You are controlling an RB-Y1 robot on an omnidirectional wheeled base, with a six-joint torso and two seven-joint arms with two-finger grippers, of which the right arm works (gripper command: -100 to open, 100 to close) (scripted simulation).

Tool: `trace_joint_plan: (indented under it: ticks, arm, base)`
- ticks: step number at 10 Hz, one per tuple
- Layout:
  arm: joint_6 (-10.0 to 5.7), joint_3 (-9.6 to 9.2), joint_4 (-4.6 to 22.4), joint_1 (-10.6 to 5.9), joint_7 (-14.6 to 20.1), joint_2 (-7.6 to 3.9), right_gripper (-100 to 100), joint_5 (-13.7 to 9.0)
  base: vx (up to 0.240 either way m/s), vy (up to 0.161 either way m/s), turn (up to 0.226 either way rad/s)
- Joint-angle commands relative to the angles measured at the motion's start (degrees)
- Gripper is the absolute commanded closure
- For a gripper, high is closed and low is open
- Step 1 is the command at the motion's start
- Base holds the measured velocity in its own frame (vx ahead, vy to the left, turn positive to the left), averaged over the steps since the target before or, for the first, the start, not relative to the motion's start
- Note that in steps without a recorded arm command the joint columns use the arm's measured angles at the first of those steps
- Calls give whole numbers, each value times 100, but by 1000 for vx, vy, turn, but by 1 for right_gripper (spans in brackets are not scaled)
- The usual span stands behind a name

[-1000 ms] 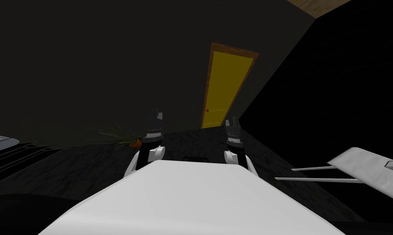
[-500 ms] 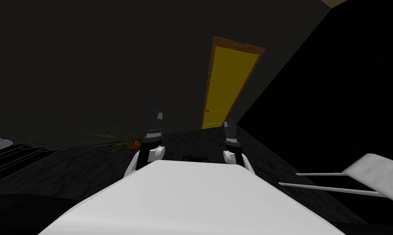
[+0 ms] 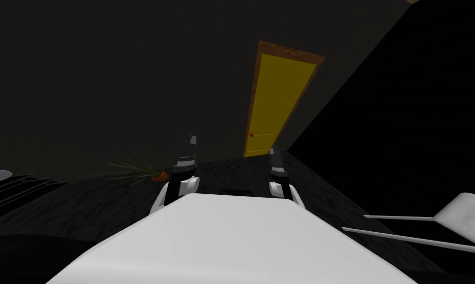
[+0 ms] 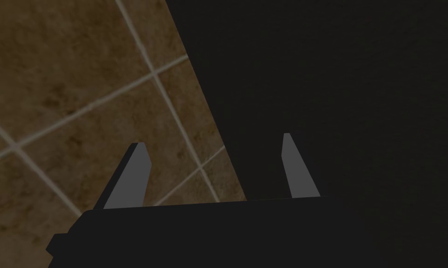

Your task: Pull the door open

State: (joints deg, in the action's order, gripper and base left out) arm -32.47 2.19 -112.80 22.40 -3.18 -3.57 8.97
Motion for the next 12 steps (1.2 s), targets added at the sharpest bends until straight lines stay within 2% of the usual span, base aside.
trace_joint_plan:
  ticks: [1, 12]
  arm:
    - [-57, 17, 182, -51, -170, -27, -100, 33]
    - [-413, 180, 1619, -567, -1375, -210, -100, 279]
  base:
    - [93, -17, 15]
    - [95, -19, 17]
